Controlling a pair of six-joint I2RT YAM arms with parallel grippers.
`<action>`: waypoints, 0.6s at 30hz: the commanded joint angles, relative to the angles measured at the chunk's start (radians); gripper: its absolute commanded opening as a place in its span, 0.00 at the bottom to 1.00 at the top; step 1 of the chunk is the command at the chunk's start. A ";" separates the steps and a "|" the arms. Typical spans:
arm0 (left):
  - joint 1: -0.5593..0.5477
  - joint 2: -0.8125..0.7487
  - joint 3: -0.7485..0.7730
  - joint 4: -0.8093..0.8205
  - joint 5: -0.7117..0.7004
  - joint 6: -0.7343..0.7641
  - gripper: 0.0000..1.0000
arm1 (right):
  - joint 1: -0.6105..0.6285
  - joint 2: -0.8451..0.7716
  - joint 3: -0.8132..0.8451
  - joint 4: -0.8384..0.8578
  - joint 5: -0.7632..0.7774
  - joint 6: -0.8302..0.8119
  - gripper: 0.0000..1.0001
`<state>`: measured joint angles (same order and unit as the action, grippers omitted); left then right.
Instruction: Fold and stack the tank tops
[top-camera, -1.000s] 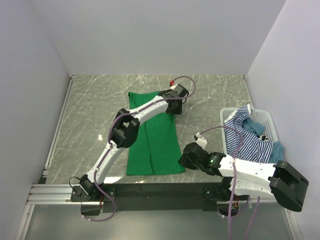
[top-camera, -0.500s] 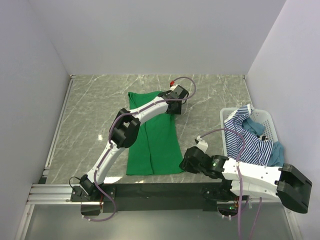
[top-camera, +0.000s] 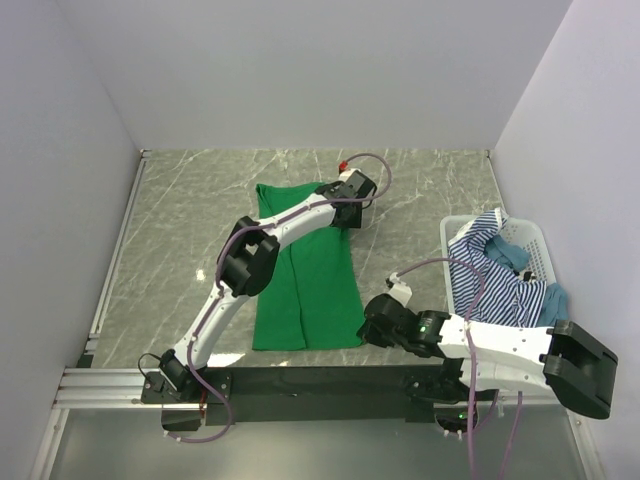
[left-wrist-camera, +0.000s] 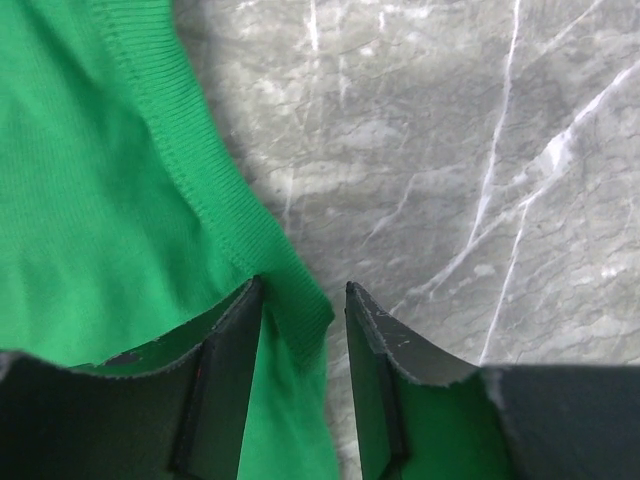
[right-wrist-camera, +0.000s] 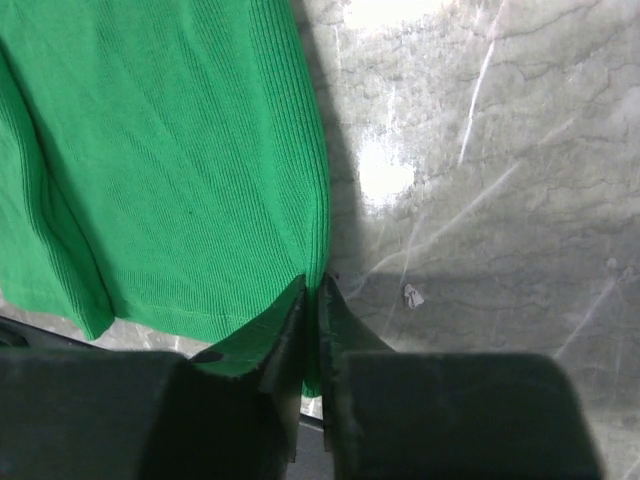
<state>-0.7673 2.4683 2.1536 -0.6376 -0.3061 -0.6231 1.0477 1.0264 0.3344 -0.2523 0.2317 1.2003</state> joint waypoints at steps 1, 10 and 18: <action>-0.004 -0.114 -0.008 0.046 -0.030 0.013 0.45 | 0.009 0.021 -0.023 -0.016 0.011 0.016 0.10; -0.006 -0.103 0.051 0.032 0.007 0.023 0.48 | 0.012 0.021 -0.028 -0.018 0.014 0.019 0.03; -0.030 -0.035 0.088 -0.017 -0.017 0.023 0.47 | 0.009 0.024 -0.028 -0.016 0.014 0.021 0.02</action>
<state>-0.7765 2.4176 2.1895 -0.6426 -0.3061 -0.6132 1.0496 1.0340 0.3267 -0.2321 0.2276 1.2152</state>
